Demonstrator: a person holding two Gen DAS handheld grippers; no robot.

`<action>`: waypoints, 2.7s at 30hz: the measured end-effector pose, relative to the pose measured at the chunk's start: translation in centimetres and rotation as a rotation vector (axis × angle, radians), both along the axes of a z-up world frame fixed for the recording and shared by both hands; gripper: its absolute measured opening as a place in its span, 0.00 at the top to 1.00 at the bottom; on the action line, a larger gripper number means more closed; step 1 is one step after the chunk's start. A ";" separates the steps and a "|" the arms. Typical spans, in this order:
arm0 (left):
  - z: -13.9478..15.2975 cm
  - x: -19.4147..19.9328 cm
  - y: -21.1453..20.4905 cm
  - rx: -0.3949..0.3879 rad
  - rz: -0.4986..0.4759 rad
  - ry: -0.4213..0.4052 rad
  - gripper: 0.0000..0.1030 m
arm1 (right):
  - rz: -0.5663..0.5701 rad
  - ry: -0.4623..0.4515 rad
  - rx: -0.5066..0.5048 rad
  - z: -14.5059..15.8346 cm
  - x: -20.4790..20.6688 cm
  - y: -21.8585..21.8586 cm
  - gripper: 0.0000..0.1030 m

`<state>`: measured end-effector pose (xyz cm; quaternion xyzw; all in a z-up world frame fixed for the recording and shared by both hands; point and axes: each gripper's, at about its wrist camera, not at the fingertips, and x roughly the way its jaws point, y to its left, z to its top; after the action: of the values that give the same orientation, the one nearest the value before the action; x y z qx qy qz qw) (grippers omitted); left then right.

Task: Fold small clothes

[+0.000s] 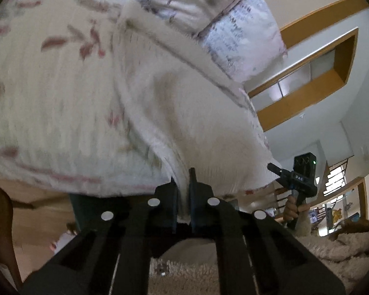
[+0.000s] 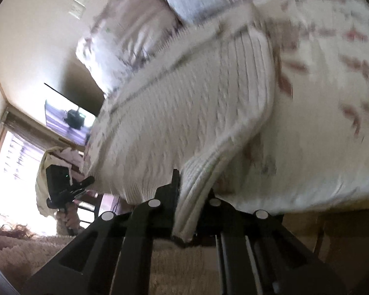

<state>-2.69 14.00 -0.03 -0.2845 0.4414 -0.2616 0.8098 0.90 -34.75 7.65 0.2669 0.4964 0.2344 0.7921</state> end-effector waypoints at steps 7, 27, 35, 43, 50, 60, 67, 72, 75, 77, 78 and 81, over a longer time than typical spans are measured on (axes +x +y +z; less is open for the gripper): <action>5.0 3.3 1.0 0.081 0.108 -0.148 0.94 | -0.106 -0.253 -0.180 4.4 1.0 0.6 0.93; 10.7 13.1 1.1 0.227 0.249 -0.279 0.94 | -0.207 -0.459 -0.407 8.2 8.5 2.4 0.93; 12.2 19.0 0.4 0.268 0.290 -0.323 0.94 | -0.270 -0.471 -0.432 8.4 13.6 2.9 0.93; 10.9 25.1 -0.4 0.283 0.328 -0.298 0.94 | -0.323 -0.417 -0.401 6.6 19.2 2.5 0.93; 6.0 29.4 -0.1 0.286 0.336 -0.159 0.94 | -0.329 -0.235 -0.362 1.2 24.1 2.0 0.93; 2.3 31.6 0.9 0.177 0.337 -0.023 0.93 | -0.367 -0.031 -0.240 -2.9 27.3 0.6 0.75; 3.0 31.9 1.2 0.082 0.352 -0.014 0.63 | -0.390 -0.078 -0.174 -0.9 28.9 1.0 0.44; 4.7 30.3 1.6 0.105 0.348 -0.059 0.54 | -0.390 -0.112 -0.192 0.3 27.5 0.6 0.44; 5.2 29.1 1.7 0.140 0.342 -0.078 0.54 | -0.393 -0.110 -0.220 0.3 26.1 -0.3 0.44; 5.3 28.2 1.7 0.169 0.336 -0.084 0.55 | -0.396 -0.102 -0.236 0.2 25.1 -1.1 0.44; 5.2 27.8 1.7 0.181 0.332 -0.084 0.55 | -0.399 -0.097 -0.243 0.0 24.6 -1.5 0.44; 4.8 26.7 1.8 0.209 0.322 -0.079 0.55 | -0.394 -0.089 -0.260 -0.4 23.3 -2.4 0.49</action>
<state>23.97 15.82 4.74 -0.2551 0.3830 -0.0923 0.8830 24.22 -37.11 7.28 0.2440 0.4254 0.0211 0.8712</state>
